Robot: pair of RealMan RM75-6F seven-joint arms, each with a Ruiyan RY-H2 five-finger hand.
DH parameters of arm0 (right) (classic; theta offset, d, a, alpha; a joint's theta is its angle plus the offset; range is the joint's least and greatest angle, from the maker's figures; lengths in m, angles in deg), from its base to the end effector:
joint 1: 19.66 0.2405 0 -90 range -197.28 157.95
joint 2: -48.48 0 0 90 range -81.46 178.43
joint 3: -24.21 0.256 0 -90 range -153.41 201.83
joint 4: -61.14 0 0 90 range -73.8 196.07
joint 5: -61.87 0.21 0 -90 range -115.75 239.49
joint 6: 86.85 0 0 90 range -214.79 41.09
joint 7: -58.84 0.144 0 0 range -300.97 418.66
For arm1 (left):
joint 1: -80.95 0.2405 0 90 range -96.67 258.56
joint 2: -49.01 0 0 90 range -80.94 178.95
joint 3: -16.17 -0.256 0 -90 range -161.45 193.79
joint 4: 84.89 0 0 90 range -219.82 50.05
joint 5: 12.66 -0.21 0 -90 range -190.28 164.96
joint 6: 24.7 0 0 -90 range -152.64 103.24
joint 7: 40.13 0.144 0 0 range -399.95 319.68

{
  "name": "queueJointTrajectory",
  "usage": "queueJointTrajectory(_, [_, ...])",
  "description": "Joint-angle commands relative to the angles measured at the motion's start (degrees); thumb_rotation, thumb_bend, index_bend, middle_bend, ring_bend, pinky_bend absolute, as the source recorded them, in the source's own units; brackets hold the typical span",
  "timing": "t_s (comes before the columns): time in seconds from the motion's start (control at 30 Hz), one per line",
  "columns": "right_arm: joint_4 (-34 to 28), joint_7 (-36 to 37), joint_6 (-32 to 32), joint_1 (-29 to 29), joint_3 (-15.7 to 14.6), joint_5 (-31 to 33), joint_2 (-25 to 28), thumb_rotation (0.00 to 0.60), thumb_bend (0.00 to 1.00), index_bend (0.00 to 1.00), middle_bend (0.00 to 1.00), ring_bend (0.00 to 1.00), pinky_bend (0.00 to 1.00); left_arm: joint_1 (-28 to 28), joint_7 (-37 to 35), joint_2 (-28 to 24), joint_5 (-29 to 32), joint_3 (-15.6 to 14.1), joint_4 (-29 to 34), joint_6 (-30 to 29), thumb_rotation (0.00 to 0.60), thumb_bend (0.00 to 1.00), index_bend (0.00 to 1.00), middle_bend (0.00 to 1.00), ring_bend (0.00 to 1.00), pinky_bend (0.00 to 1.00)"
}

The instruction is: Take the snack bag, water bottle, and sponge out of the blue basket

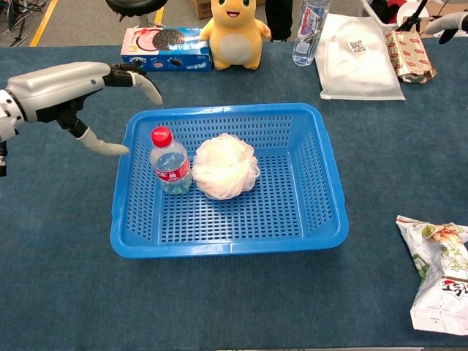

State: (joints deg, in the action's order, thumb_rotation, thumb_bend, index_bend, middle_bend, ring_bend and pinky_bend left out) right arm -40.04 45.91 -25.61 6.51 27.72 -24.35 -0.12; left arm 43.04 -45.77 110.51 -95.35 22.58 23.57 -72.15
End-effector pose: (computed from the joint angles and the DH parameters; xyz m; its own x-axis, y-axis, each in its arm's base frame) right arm -0.2372 -0.2754 0.1788 0.7405 -0.1132 0.6624 -0.6506 -0.3676 0.6645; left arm -0.1406 0.2839 0.0743 0.3408 0.4694 0.8146 0.8690 -0.4878 -0.0825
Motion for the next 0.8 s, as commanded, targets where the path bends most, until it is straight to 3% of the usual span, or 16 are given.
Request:
queueJointTrajectory(0.03, [0.2,0.2,0.0,0.0,0.0,0.0,0.0,0.6,0.0,0.15,0.28,0.34,0.58,-1.2,-1.0,1.2,-0.3,0.4,-0.7,0.9,0.6,0.19,0.25,0.23,0.0,0.0])
queueJointTrajectory(0.47, [1.0,2.3,1.0,-0.9,-0.3,-0.6,0.7,0.6,0.0,0.15,0.28,0.34,0.58,-5.0,0.1,3.0,2.3,-0.1,-1.7,5.2,0.6,0.19,0.27,0.27,0.0,0.0])
queueJointTrajectory(0.8, [1.3,3.0,0.9,-1.1,-0.5,-0.8,0.6,0.6,0.0,0.15,0.29,0.34,0.58,-5.8,3.3,4.0,3.9,-0.9,-2.9,4.9,0.6,0.19,0.33,0.32,0.0,0.0])
